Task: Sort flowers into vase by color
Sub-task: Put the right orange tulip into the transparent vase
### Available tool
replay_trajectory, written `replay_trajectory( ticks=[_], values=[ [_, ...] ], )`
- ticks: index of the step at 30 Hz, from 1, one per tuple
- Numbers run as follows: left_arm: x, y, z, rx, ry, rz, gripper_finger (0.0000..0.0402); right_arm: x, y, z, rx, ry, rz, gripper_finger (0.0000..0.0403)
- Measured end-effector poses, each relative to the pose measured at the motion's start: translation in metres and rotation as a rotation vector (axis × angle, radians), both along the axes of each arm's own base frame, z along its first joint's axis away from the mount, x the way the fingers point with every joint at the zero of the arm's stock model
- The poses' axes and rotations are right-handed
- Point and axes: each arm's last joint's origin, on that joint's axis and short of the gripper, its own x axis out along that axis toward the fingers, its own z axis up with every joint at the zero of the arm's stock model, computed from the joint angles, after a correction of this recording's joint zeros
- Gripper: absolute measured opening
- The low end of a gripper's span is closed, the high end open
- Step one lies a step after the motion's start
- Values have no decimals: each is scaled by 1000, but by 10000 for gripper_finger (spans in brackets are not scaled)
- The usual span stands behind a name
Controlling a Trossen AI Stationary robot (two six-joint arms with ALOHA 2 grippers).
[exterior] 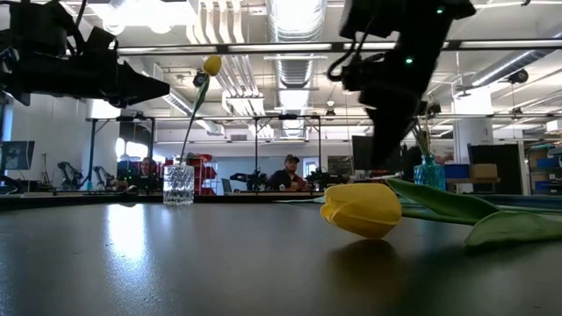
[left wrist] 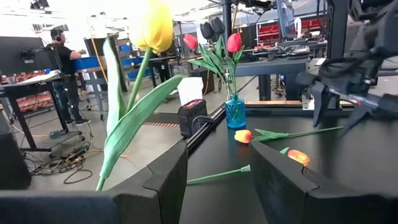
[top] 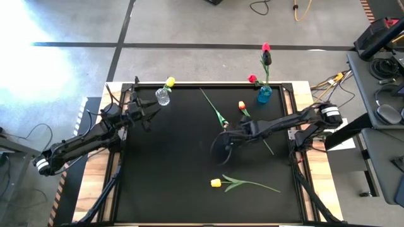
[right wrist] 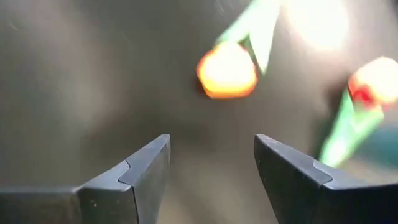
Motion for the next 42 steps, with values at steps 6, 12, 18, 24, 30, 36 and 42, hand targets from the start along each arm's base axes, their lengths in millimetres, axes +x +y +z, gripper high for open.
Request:
replay_trajectory(
  ticks=[6,12,18,24,30,36,42],
  values=[
    [0,0,0,15,5,-1,156,-37,-13,-3,15,77,-188,219],
    [0,-1,0,11,4,-36,155,-62,-40,-14,44,68,-296,195],
    [1,-1,0,7,3,-44,154,-76,-75,-25,53,16,-361,187],
    [1,-1,0,-1,7,-44,154,-79,-94,-34,43,5,-383,187],
    [2,0,-2,-22,16,-45,154,-79,-103,-41,79,-18,-389,187],
    [2,0,-2,-25,15,-45,154,-81,-108,-54,91,10,-413,187],
    [2,0,-2,-24,14,-45,154,-77,-110,-57,101,-11,-374,177]
  ],
)
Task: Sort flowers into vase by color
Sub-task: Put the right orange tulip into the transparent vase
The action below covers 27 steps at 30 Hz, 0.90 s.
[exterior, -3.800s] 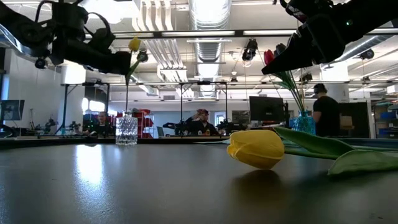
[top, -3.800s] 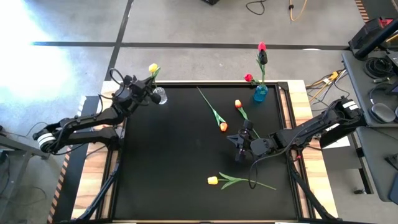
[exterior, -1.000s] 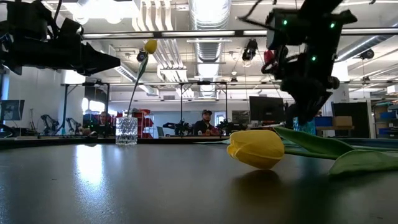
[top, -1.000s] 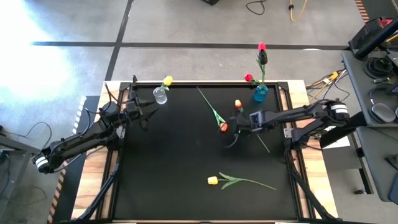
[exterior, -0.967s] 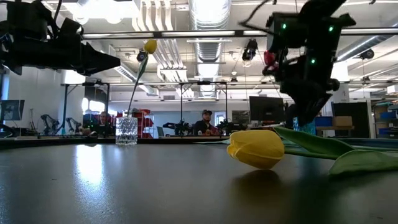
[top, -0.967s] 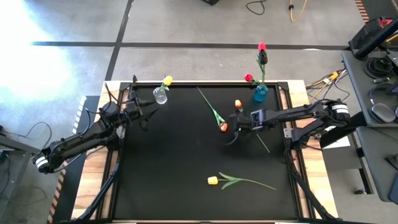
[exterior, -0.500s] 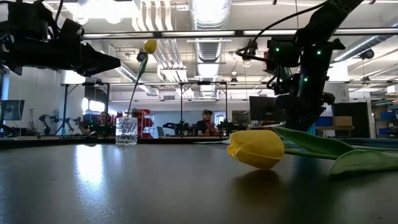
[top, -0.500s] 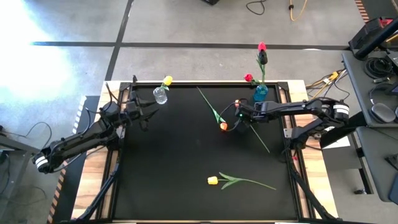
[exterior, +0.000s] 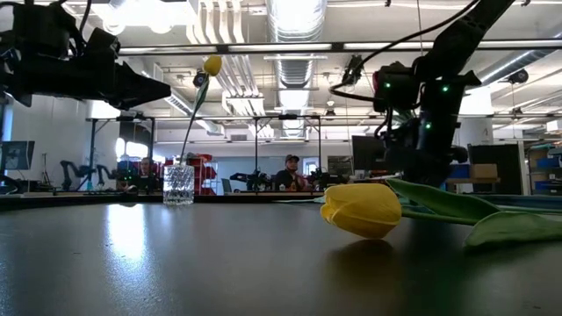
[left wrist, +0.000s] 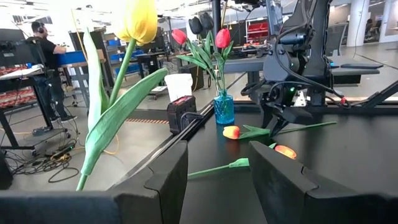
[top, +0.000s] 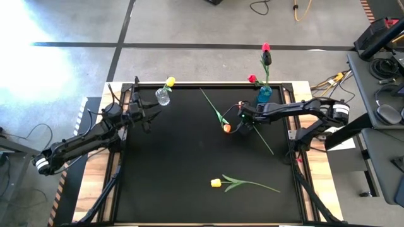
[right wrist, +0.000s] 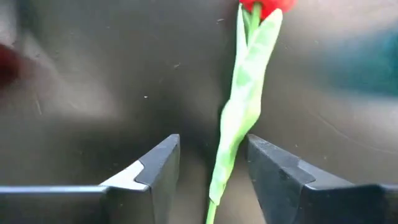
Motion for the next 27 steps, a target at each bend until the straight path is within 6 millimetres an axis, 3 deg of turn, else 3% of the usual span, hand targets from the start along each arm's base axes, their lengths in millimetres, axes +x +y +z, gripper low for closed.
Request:
replay_trajectory(
  ticks=[11,19,27],
  values=[
    [0,0,0,0,0,0,154,-1,-1,0,84,-33,75,20],
    [0,0,0,1,-1,-1,154,14,25,31,26,-164,199,14],
    [-2,-4,5,59,-28,-62,154,40,74,62,-224,-435,361,13]
  ],
)
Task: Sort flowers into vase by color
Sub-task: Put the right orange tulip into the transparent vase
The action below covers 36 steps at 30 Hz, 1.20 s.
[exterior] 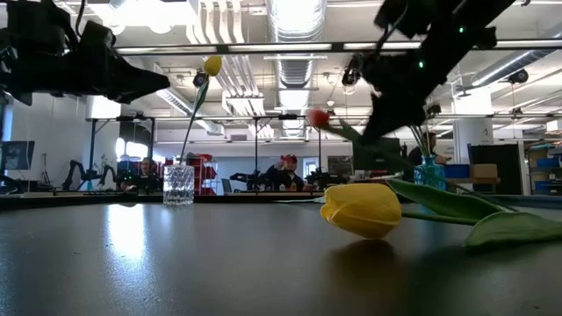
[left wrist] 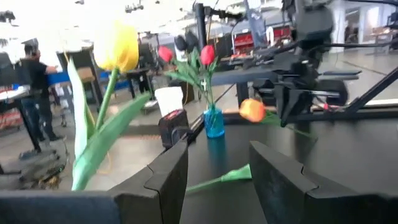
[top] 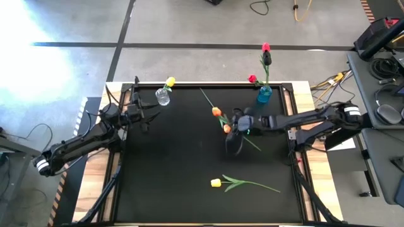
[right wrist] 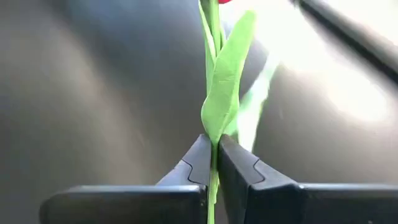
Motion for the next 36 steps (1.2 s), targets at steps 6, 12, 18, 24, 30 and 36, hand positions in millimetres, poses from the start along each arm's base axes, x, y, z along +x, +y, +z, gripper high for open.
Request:
replay_trajectory(
  ticks=[6,12,18,24,30,36],
  values=[
    [-8,-6,9,60,-74,-14,154,30,37,16,-276,-288,77,13],
    [-16,-12,15,101,-133,10,154,59,47,22,-448,-577,132,13],
    [-26,-17,21,163,-198,90,154,92,42,29,-608,-725,99,13],
    [-33,-17,25,190,-249,238,154,144,38,50,-733,-776,87,13],
    [-35,-15,25,188,-245,334,154,199,22,76,-835,-810,135,13],
    [-35,-15,25,189,-245,343,154,246,-19,81,-805,-799,195,13]
  ],
)
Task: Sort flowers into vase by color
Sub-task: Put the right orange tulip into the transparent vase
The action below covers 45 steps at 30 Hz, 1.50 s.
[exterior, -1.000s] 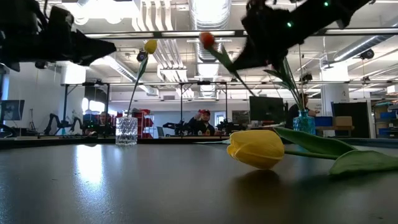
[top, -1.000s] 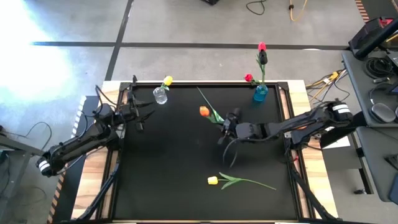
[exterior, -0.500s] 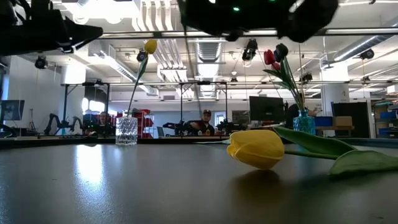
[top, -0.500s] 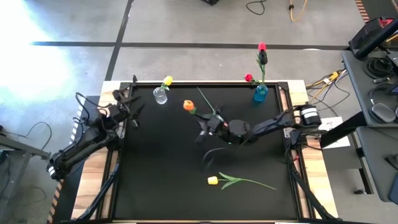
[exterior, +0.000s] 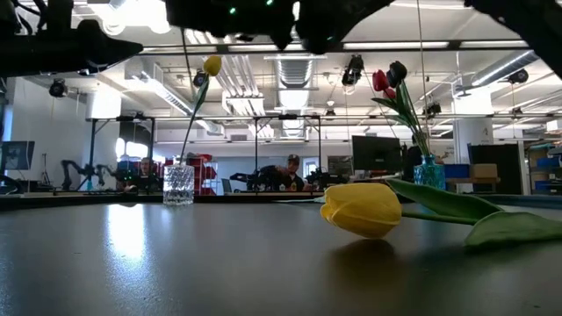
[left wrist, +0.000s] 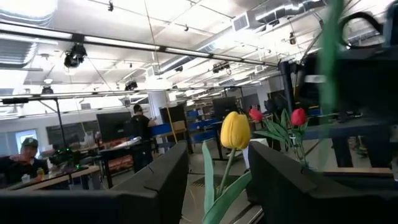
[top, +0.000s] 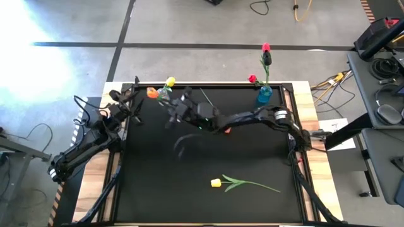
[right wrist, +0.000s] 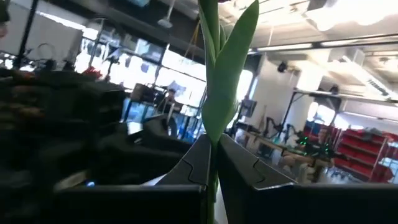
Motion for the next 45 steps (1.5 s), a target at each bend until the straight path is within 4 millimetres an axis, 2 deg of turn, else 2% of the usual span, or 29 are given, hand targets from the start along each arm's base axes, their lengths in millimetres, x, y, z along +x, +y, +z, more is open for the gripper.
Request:
replay_trajectory(
  ticks=[6,9,15,23,37,45],
  values=[
    [-3,3,0,-37,-27,133,154,22,-44,5,-3,-76,-31,13],
    [-4,4,0,-53,-36,195,154,31,-62,1,28,-89,-21,13],
    [-4,5,-1,-58,-37,209,154,43,-85,-6,30,-117,-32,13],
    [-4,5,-1,-58,-36,208,154,52,-98,-10,21,-154,-49,13],
    [-4,5,-1,-57,-37,208,154,46,-127,-16,73,-177,-19,13],
    [-4,5,-1,-57,-37,208,154,45,-132,-20,86,-170,41,13]
  ],
)
